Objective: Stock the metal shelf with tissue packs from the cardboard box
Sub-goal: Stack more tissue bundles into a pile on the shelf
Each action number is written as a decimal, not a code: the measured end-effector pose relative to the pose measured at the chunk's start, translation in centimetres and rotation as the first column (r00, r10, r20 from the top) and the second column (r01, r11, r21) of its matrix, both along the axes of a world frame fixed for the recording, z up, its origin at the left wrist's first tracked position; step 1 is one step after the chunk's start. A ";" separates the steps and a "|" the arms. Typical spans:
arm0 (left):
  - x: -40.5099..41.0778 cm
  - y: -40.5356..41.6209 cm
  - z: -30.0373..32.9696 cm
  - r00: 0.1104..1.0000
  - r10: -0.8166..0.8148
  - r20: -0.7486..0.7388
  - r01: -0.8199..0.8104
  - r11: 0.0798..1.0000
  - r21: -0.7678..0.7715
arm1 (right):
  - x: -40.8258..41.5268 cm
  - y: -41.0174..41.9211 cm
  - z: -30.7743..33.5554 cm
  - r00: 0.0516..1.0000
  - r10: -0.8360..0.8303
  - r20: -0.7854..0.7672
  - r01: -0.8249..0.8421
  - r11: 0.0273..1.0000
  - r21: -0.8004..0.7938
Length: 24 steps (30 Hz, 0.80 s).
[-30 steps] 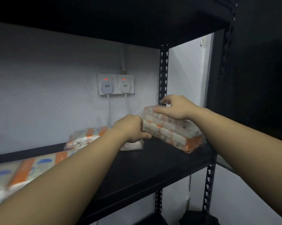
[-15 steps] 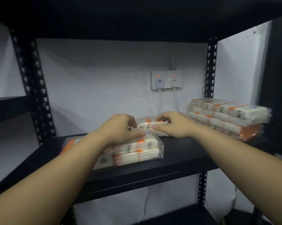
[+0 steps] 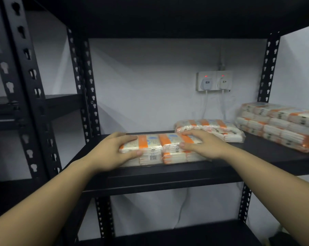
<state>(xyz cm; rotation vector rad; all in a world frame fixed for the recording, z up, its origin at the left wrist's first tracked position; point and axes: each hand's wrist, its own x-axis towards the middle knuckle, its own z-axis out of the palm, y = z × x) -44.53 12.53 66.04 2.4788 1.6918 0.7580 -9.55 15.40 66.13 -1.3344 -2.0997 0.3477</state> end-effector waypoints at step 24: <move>0.0 2.3 0.8 0.903 -0.025 0.429 0.043 0.999 -0.030 | 4.1 -1.2 1.0 0.983 0.021 -0.181 -0.009 0.998 0.064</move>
